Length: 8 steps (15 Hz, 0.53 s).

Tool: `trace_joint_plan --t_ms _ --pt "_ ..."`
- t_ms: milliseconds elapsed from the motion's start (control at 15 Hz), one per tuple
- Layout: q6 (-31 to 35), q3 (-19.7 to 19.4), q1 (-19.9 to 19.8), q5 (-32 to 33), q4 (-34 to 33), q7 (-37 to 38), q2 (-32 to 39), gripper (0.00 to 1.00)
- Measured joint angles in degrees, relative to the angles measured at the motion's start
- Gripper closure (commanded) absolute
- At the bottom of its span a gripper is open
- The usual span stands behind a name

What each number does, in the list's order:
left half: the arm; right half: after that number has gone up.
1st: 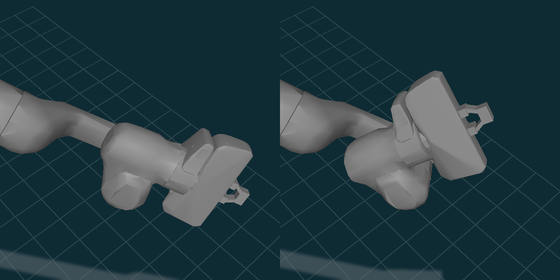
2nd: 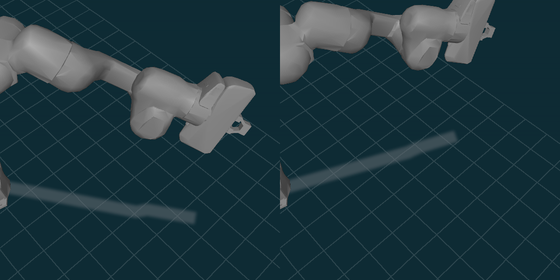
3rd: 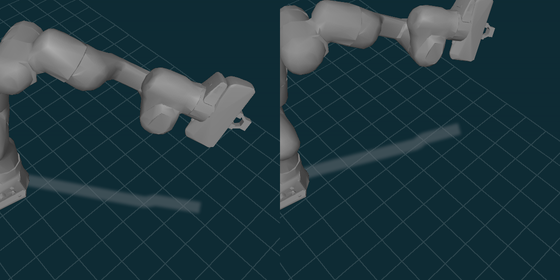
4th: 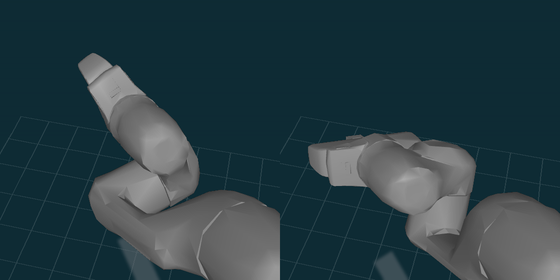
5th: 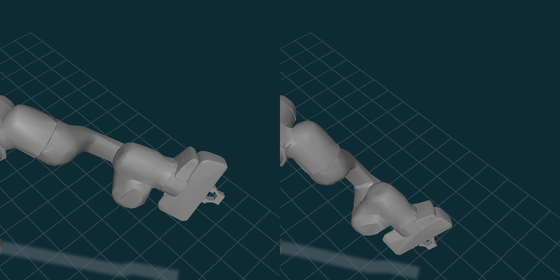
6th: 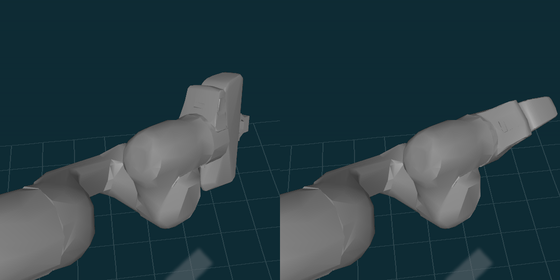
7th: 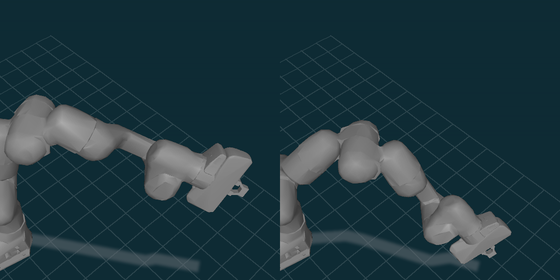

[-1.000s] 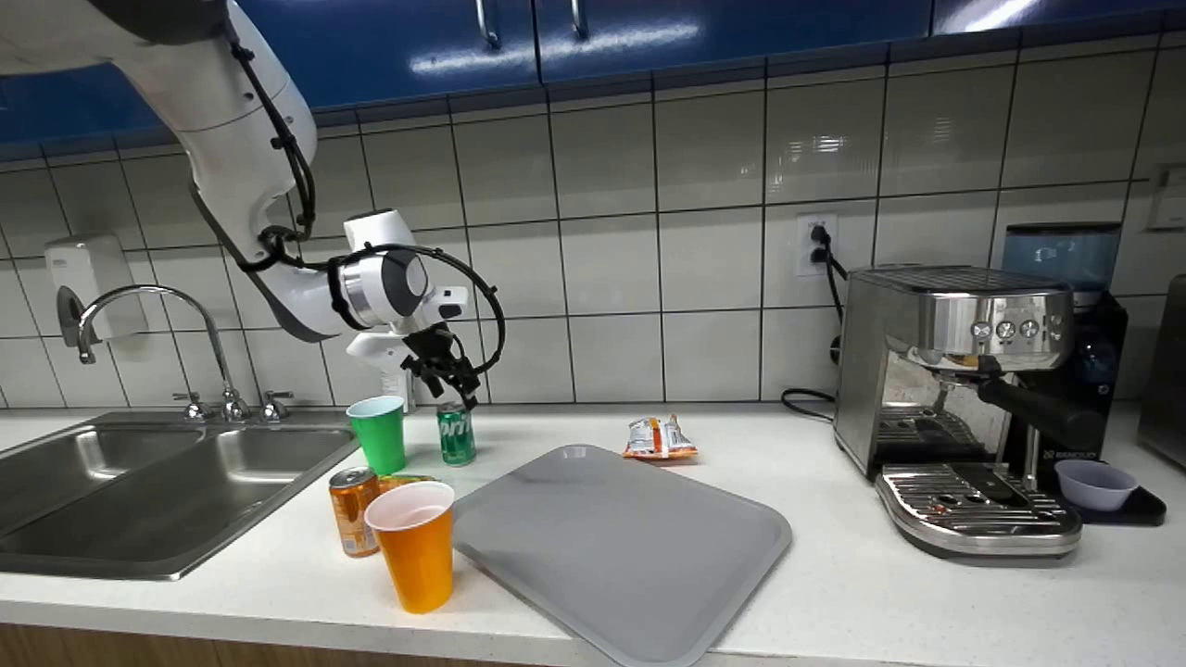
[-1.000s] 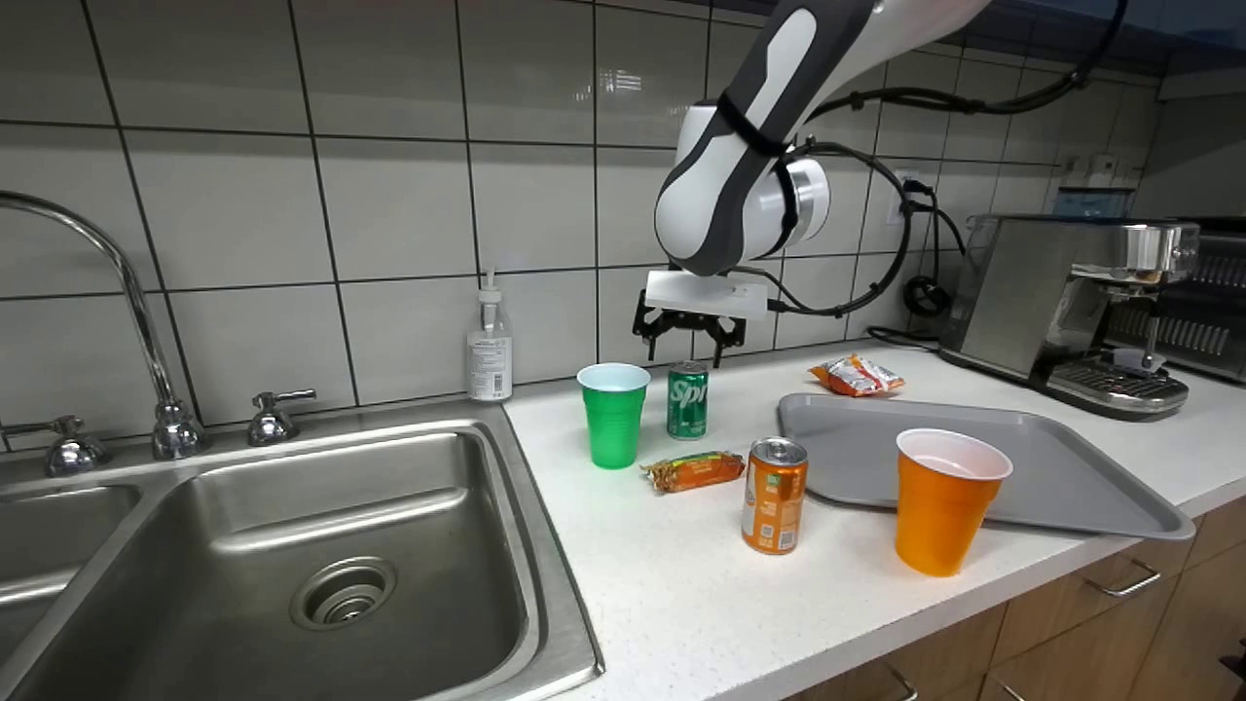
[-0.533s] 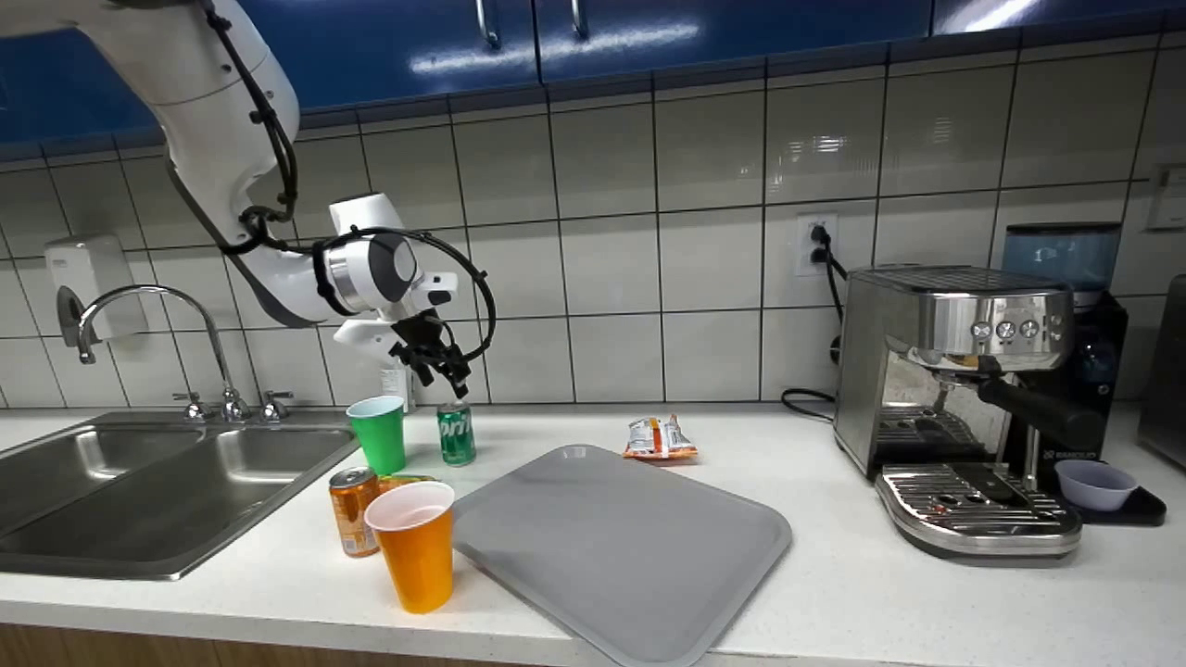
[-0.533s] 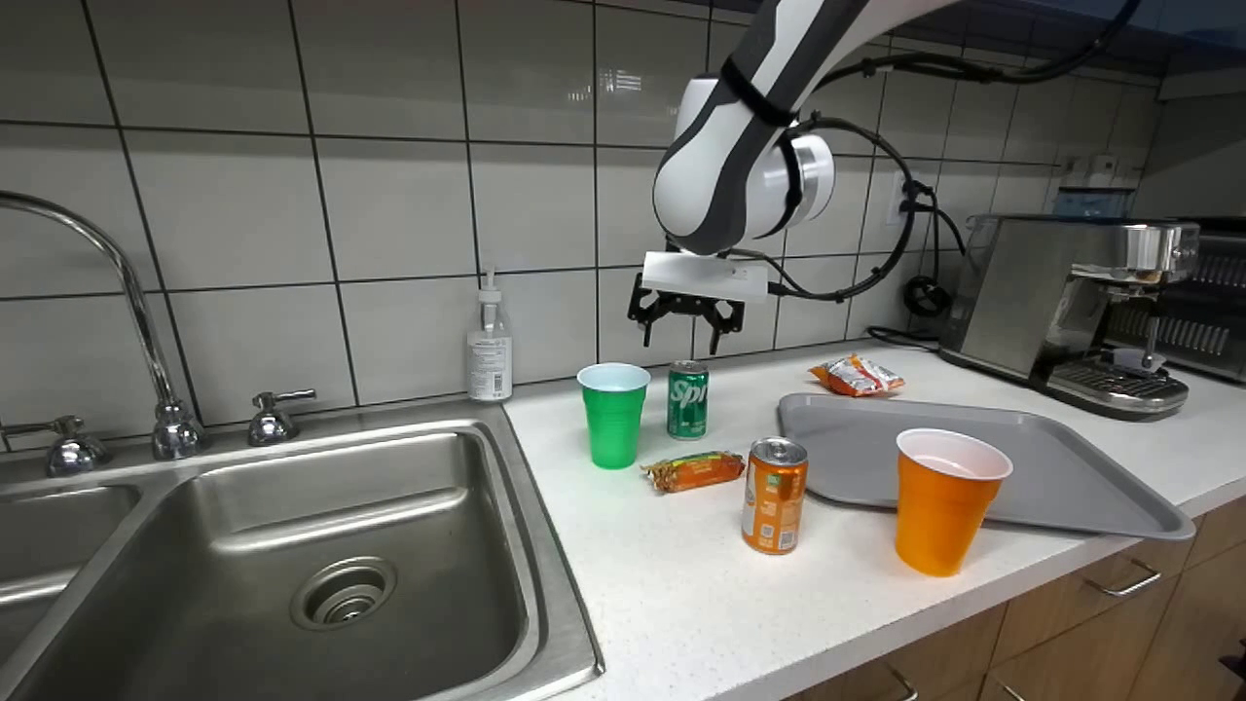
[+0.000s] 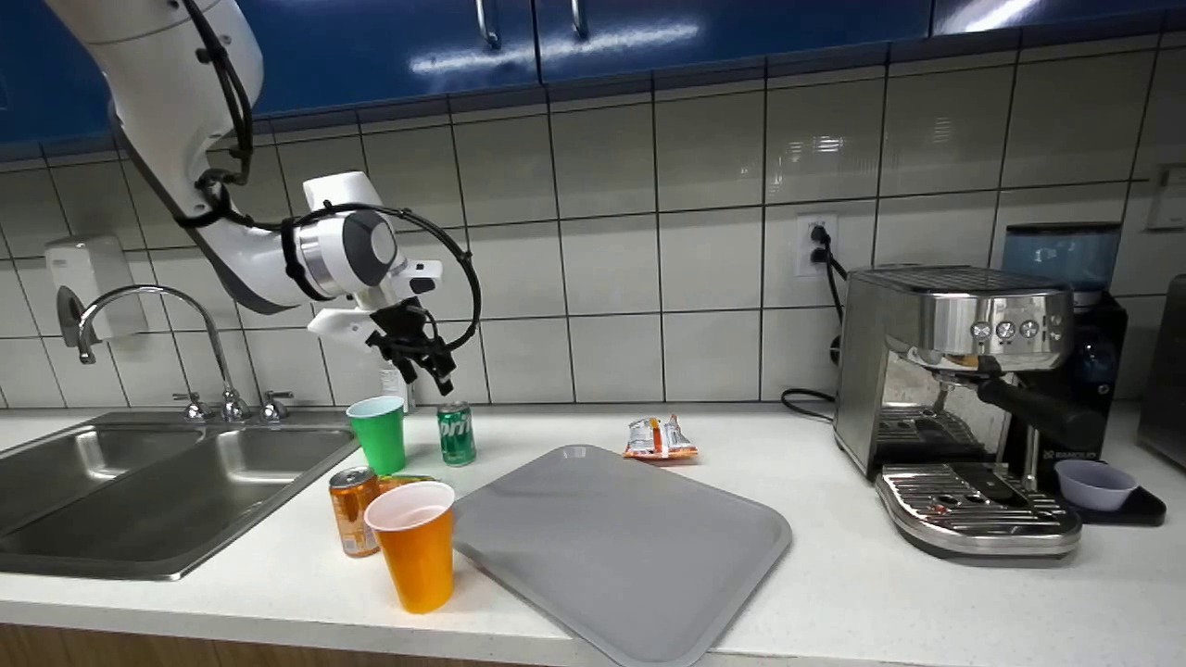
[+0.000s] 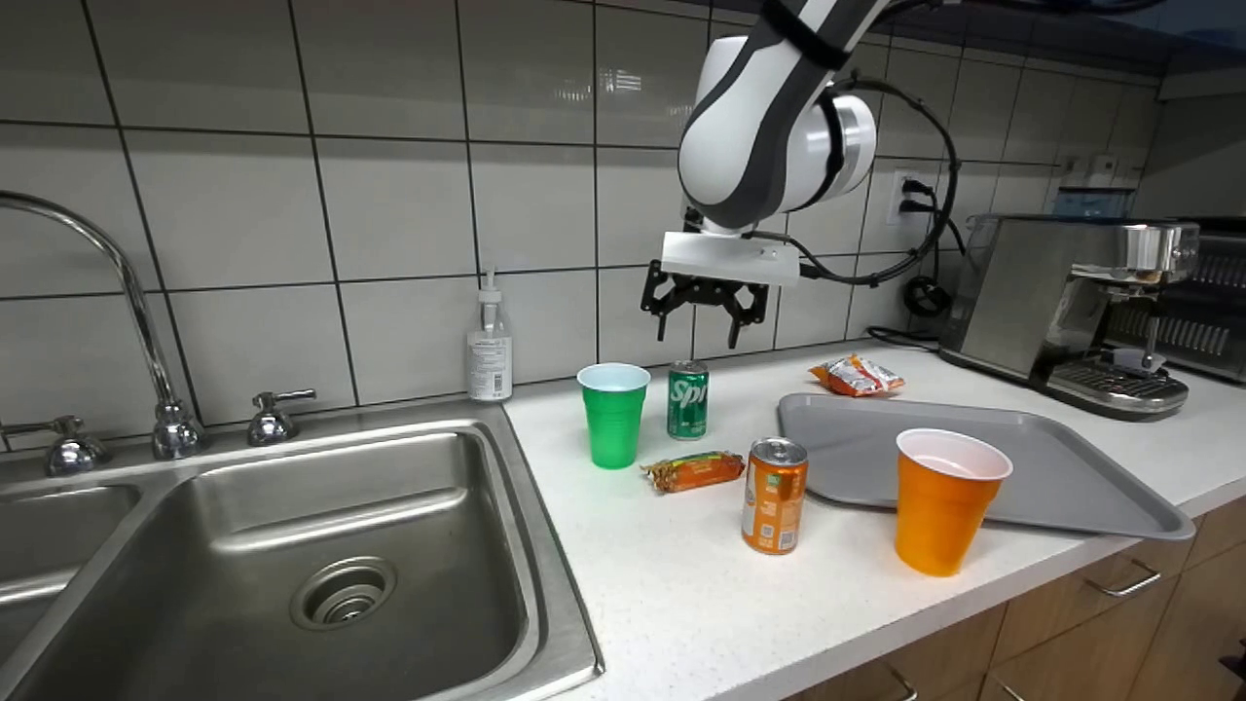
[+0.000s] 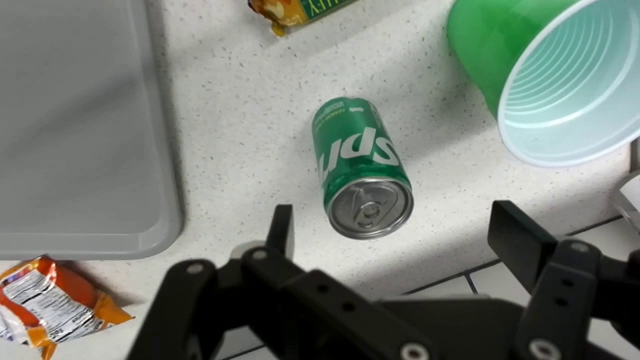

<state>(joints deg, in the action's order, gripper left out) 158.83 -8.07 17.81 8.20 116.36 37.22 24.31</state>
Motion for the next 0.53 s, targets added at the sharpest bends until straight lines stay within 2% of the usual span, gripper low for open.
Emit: trace_joint_plan --t_ms 533 --pt "0.0 0.65 0.38 5.54 11.12 -0.09 -9.35 0.0"
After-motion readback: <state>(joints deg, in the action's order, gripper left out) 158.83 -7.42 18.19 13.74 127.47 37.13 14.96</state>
